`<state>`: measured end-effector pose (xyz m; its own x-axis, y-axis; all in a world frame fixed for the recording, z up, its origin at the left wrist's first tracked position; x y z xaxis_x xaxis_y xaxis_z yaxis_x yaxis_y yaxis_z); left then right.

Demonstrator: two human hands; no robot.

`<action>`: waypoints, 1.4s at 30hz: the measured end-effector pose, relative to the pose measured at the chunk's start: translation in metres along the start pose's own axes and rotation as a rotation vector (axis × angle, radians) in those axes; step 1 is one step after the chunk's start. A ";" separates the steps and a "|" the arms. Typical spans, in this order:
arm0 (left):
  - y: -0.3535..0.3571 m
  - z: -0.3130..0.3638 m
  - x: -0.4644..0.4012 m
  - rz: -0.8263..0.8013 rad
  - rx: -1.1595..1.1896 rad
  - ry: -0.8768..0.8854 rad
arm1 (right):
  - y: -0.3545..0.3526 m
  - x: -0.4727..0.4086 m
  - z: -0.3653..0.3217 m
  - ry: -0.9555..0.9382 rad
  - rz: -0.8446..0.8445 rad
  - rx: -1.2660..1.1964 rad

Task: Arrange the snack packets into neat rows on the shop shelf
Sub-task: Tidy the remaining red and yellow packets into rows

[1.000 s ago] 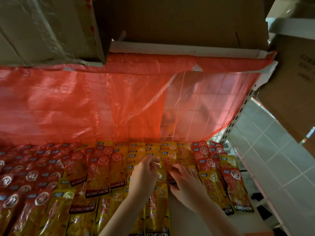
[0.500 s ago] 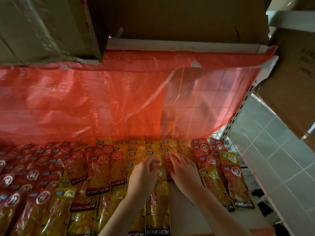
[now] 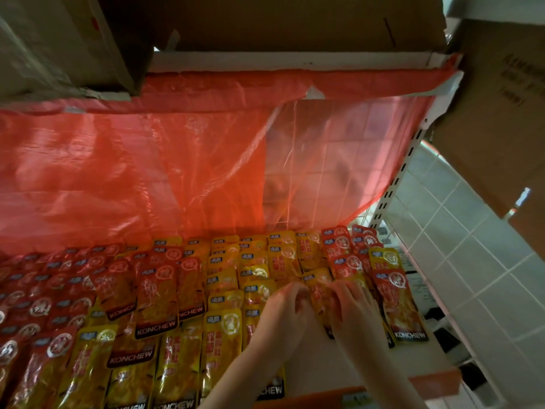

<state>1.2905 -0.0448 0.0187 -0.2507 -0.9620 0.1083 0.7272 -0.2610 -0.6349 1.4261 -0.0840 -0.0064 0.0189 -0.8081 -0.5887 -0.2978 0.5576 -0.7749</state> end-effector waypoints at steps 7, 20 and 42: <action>0.041 -0.004 0.002 -0.115 -0.030 -0.160 | -0.001 0.024 0.004 0.004 0.006 0.037; 0.051 -0.016 -0.007 -0.151 0.710 -0.626 | 0.000 0.023 0.005 0.078 0.014 0.082; -0.001 -0.008 -0.012 0.088 0.516 -0.435 | -0.031 0.008 -0.015 -0.143 0.082 -0.220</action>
<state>1.2881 -0.0326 0.0119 0.0246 -0.8981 0.4390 0.9718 -0.0815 -0.2212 1.4215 -0.1110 0.0162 0.1161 -0.7180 -0.6863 -0.5037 0.5529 -0.6637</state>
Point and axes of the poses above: each hand's wrist, its own x-axis away from the middle knuckle, its own y-axis out of the palm, z = x × y, the point moved 6 cm from there along -x, towards the middle knuckle, and after that the axes turned 14 degrees about -y, right-handed, at the moved point
